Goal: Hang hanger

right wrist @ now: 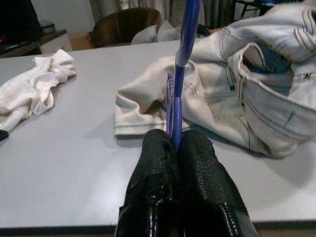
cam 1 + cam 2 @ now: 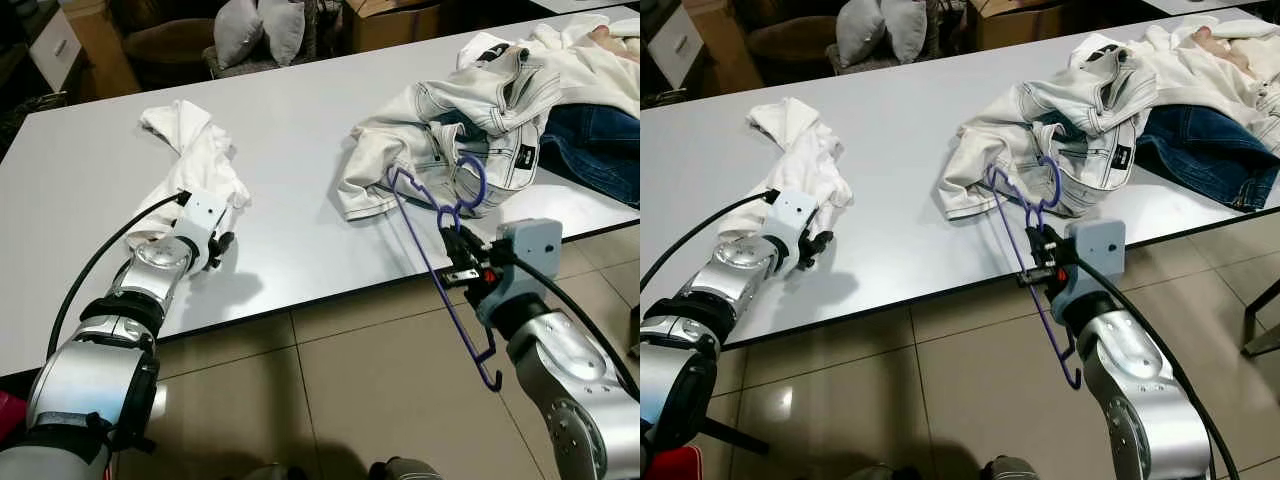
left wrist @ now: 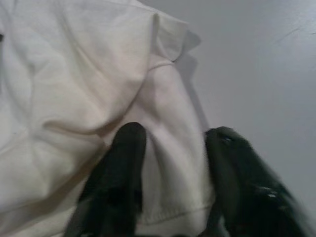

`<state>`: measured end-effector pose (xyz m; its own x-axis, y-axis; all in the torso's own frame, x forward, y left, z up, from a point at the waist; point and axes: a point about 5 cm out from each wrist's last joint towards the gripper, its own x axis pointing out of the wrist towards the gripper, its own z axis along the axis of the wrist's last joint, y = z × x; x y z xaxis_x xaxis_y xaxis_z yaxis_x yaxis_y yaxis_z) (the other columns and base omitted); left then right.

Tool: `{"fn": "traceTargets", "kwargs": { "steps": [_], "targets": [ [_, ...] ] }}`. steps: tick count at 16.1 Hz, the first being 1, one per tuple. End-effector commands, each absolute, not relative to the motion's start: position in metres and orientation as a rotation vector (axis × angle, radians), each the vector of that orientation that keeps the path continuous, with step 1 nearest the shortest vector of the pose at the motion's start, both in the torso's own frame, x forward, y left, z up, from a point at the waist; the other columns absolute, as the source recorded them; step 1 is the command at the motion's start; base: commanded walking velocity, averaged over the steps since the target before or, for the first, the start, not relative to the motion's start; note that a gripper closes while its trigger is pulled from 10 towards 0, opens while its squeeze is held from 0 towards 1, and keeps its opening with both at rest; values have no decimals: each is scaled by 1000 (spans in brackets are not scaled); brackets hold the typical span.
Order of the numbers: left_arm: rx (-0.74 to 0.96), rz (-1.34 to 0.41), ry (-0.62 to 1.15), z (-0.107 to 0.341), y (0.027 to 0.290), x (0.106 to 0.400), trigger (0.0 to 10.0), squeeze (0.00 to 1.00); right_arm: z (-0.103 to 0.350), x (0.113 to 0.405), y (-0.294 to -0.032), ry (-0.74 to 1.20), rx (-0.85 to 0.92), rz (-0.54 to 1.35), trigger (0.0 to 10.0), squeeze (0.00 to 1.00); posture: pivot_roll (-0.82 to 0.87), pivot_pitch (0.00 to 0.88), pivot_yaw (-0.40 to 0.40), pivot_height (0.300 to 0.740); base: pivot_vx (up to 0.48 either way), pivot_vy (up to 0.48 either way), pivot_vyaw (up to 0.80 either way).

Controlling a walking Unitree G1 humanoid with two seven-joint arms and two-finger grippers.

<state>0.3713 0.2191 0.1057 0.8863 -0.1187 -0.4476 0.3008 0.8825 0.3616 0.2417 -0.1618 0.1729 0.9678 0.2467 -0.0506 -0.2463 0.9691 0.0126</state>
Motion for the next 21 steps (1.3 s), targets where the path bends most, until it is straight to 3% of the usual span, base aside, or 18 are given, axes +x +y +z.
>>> {"fn": "traceTargets", "kwargs": {
  "steps": [1, 9, 13, 20, 21],
  "targets": [
    [454, -185, 444, 107, 230, 370, 0, 0, 176, 243, -158, 42, 17, 268, 10000, 0, -253, 76, 96, 740, 0, 0, 0],
    [508, -169, 492, 96, 235, 364, 0, 0, 178, 246, -157, 37, 15, 273, 10000, 0, -255, 62, 97, 740, 0, 0, 0],
    [426, -193, 366, 116, 228, 374, 0, 0, 177, 247, -160, 30, 27, 250, 10000, 0, -248, 39, 114, 740, 0, 0, 0],
    [289, -244, -104, 235, 240, 398, 0, 0, 173, 253, -172, 14, 65, 188, 10000, 0, -211, 0, 116, 740, 0, 0, 0],
    [153, -319, -355, 303, 233, 399, 0, 0, 176, 258, -174, -12, 72, 183, 10000, 0, -195, 0, 118, 740, 0, 0, 0]
  ]
}}
